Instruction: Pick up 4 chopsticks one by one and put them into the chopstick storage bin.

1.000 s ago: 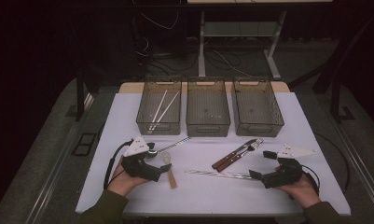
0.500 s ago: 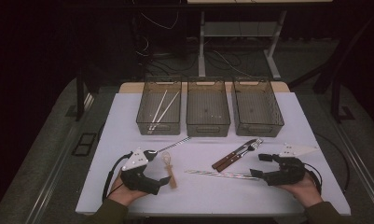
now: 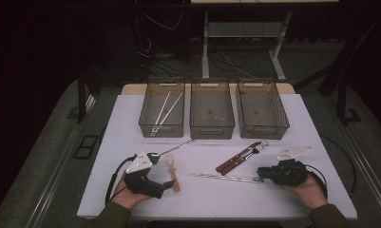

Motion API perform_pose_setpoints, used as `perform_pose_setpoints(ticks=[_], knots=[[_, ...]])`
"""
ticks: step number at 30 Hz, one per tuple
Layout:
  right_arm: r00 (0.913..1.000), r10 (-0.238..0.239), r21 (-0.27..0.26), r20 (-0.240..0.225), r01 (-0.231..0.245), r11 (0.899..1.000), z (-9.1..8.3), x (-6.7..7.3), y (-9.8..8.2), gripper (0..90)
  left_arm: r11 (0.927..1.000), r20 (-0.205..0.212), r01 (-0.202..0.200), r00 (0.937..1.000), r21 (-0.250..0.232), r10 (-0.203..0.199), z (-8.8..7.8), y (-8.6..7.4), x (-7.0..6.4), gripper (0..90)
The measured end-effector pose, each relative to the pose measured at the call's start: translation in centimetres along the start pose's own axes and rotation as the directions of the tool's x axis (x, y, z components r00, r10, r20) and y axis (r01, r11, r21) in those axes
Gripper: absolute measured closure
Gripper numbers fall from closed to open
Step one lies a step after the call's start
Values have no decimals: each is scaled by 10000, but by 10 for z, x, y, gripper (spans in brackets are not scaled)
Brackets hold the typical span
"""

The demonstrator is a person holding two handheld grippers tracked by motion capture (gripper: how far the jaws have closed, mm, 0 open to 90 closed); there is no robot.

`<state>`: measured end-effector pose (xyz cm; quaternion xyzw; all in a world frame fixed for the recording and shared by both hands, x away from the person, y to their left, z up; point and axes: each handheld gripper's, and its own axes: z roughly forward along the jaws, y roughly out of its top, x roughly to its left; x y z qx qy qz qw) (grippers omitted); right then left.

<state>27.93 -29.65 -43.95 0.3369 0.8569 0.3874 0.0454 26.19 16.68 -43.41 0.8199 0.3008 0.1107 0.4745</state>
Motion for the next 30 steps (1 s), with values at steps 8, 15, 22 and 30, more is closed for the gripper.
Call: perform_pose_setpoints(ticks=[8,15,22,30], knots=[[9993,69,571,362,-90,9983,4,-5,-3,900,10000,72,-70,9999,22,70,1,0,0,0],[9997,27,816,231,-45,9967,6,-3,-4,900,10000,107,-43,9999,50,43,1,0,1,0],[9998,13,887,190,-30,9961,5,-1,-4,900,10000,126,-41,9999,82,40,2,0,0,0],[9999,-169,998,32,165,9949,5,4,-5,900,9999,174,-6,9998,108,4,2,0,0,0]])
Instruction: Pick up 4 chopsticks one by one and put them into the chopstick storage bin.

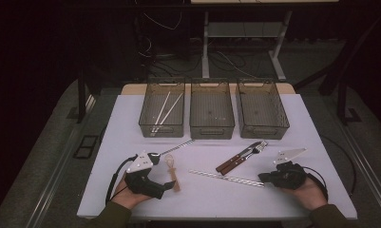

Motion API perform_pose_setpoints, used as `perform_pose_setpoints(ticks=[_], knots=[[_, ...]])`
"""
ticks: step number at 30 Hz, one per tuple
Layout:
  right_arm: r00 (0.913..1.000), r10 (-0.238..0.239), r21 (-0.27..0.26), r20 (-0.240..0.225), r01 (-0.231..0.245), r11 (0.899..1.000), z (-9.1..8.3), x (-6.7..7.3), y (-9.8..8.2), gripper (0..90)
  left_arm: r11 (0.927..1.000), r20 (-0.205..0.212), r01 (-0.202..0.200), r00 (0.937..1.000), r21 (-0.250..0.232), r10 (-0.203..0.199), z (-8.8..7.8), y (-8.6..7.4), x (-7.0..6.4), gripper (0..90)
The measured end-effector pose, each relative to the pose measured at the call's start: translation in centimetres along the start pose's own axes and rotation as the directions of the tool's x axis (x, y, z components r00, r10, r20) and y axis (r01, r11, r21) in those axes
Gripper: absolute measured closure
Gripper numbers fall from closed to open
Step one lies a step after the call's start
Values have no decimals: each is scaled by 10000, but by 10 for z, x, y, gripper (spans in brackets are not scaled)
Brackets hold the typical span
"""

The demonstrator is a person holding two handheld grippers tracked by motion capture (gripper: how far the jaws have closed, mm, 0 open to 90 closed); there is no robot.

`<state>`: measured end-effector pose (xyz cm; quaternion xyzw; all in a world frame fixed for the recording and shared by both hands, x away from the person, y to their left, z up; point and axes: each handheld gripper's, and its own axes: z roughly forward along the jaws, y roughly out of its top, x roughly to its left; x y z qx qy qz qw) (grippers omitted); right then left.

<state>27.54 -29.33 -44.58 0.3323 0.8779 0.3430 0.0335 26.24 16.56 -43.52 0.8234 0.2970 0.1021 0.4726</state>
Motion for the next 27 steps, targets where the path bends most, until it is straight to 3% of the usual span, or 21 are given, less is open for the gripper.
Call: perform_pose_setpoints(ticks=[27], knots=[[9980,-438,271,-456,450,9986,-1,11,-2,900,9999,157,-31,9999,99,30,1,0,-1,0]])
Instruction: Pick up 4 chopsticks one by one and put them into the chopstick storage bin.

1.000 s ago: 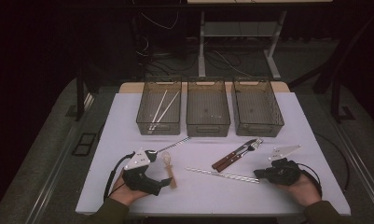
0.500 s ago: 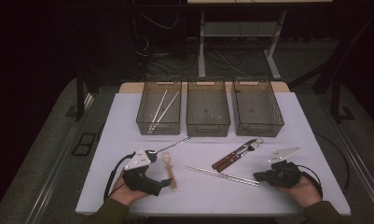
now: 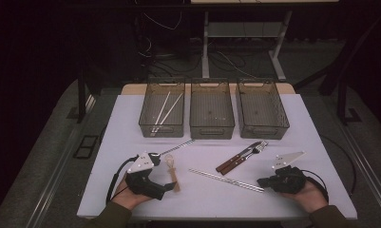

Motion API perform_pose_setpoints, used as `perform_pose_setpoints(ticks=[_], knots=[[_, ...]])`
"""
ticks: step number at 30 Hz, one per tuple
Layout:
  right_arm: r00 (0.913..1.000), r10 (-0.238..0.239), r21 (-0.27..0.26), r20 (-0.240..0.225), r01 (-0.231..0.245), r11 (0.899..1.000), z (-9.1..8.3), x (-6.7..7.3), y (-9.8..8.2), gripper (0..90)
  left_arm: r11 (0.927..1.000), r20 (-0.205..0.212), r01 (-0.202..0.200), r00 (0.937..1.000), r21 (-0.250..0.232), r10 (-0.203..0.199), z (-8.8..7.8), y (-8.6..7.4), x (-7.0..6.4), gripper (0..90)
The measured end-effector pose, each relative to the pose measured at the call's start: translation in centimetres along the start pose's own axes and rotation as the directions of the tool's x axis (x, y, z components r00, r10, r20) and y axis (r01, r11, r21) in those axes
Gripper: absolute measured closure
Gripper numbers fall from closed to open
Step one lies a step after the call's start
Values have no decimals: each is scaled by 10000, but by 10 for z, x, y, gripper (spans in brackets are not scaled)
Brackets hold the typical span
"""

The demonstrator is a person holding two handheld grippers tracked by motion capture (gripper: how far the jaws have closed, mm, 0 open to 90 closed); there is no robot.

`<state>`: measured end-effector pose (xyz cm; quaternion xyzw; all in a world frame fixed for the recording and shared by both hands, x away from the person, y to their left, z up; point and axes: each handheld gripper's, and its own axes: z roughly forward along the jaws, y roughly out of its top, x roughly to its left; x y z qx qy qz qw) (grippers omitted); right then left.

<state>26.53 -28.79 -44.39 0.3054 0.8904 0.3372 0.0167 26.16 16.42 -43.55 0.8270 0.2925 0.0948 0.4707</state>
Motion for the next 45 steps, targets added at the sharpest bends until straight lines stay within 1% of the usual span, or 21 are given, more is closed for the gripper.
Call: perform_pose_setpoints(ticks=[10,12,14,21,23,24,26,29,30,32,35,37,42,45], knots=[[9998,-137,77,-155,139,9999,-1,5,0,900,10000,69,-13,10000,16,13,1,0,-1,0],[9997,-166,122,-187,168,9998,-1,6,-1,900,10000,105,-73,9999,22,73,2,0,-1,0],[9996,-205,142,-182,207,9997,-1,7,0,900,9998,98,-172,9998,95,171,3,-1,-1,0],[9995,-255,191,-183,258,9995,-1,8,-1,900,9994,144,-273,9995,200,270,4,-2,0,0],[9996,-239,78,-115,240,9997,-2,7,-1,900,9995,174,-276,9995,184,273,4,-2,0,0],[9998,-171,10,-110,171,9999,-3,7,0,894,9995,182,-260,9995,169,257,3,-2,-1,0],[9999,-50,-199,-95,48,9998,-7,6,1,832,9995,209,-280,9994,168,276,3,-2,0,0],[9997,55,-505,-257,-68,9987,-11,6,4,763,9995,236,-271,9994,162,267,3,-2,1,0],[9992,91,-545,-402,-113,9985,-12,6,6,757,9996,229,-265,9994,120,262,3,-2,1,0],[9986,-46,-505,-530,20,9987,-11,9,9,751,9995,218,-292,9993,114,289,2,-2,2,0],[9962,-279,-266,-827,258,9993,-8,13,16,743,9995,200,-279,9994,119,276,2,-2,2,0],[9948,-508,-68,-879,504,9987,-5,16,22,743,9996,213,-271,9994,93,269,3,-3,2,0],[9927,-988,525,-698,1026,9933,2,18,39,758,9996,219,-268,9994,55,267,3,-2,2,0],[9915,-1121,958,-661,1182,9884,8,20,48,766,9996,258,-278,9993,43,276,3,-2,1,0]])
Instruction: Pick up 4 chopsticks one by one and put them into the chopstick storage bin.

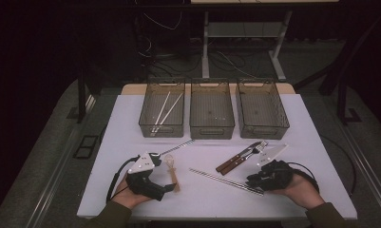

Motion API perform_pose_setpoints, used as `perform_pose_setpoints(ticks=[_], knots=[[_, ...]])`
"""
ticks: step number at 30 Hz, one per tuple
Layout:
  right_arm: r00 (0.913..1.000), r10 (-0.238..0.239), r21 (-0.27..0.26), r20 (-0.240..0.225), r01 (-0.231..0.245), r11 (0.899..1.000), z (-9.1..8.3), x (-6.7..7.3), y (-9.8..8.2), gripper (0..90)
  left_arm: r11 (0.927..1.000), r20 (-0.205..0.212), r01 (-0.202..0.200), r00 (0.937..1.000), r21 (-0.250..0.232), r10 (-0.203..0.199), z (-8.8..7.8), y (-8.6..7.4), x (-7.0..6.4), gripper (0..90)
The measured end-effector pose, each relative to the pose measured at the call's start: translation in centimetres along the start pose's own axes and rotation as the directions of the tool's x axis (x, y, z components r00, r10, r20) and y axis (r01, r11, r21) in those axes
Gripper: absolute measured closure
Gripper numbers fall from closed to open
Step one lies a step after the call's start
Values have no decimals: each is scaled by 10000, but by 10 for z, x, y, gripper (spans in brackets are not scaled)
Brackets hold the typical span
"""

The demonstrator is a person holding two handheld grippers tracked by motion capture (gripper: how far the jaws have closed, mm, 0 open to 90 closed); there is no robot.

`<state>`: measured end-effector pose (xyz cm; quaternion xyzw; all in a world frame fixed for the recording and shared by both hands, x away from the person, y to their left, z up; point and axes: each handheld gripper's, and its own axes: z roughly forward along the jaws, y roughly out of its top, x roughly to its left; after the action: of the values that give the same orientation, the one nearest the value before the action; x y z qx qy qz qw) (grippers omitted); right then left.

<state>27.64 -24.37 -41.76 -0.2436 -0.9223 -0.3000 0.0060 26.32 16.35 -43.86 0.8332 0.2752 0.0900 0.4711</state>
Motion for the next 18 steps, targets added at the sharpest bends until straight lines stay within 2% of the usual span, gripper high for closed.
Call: perform_pose_setpoints(ticks=[1,4,7,8,9,14,17,18], knots=[[9997,-233,177,-40,233,9996,2,-1,2,770,10000,9,3,10000,-12,-3,0,0,0,0],[9997,-255,596,-12,255,9979,8,-1,8,775,10000,31,-21,10000,-14,21,0,0,-1,0],[9988,-484,845,-23,485,9952,14,-1,12,781,10000,40,-32,10000,-13,32,0,0,-1,0],[9993,-371,985,37,365,9945,15,1,14,781,10000,49,-30,10000,-26,30,0,0,-1,0],[9984,-569,1017,12,564,9932,17,0,15,781,10000,53,-31,10000,-47,31,0,0,-1,0],[9978,-667,1240,27,658,9901,20,0,17,788,10000,55,-26,10000,-44,26,0,0,-1,0],[9966,-818,1351,83,799,9876,21,-1,17,789,10000,64,-37,10000,-46,37,0,0,-1,0],[9949,-996,1430,170,961,9850,21,-2,18,789,10000,60,-45,10000,-38,45,0,0,-1,0]])
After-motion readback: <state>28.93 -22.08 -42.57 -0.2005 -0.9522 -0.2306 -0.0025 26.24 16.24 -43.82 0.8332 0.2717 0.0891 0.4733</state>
